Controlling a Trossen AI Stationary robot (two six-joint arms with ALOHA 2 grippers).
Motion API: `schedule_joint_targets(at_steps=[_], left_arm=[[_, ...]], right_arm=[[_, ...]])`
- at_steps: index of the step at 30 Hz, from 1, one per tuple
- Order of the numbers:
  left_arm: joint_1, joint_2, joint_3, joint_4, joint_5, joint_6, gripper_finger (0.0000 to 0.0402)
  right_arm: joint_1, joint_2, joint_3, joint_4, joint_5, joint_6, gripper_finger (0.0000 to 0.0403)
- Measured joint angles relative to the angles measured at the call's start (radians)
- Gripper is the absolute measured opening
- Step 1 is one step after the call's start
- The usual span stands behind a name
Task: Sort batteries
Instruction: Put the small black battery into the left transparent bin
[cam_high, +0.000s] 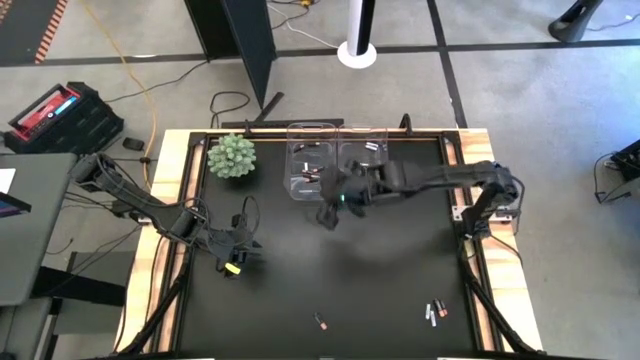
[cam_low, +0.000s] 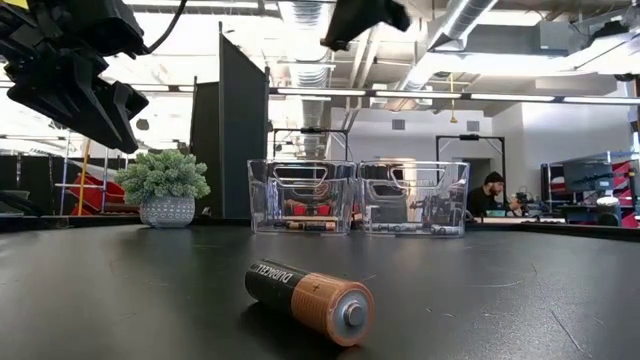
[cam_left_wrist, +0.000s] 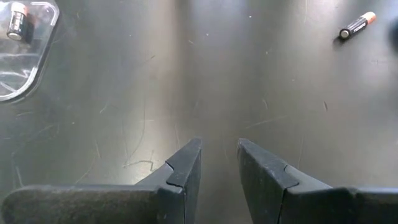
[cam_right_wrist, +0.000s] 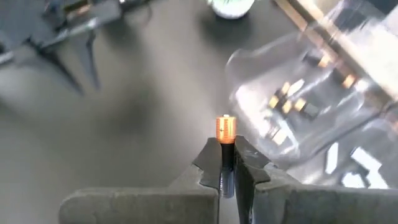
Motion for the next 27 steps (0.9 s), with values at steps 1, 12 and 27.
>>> schedule_joint_targets(at_steps=[1,12,27], left_arm=[[0.000,0.000,0.000,0.000,0.000,0.000,0.0099],[0.000,0.000,0.000,0.000,0.000,-0.002,0.0099],[0.000,0.000,0.000,0.000,0.001,-0.043,0.0099]], right_arm=[[-0.022,-0.003,0.000,0.019,-0.001,-0.038,0.0030],[-0.258,0.120,0.001,0.226,-0.196,-0.316,0.0030],[-0.469,0.429,0.034,0.296,-0.302,-0.337,0.0030]])
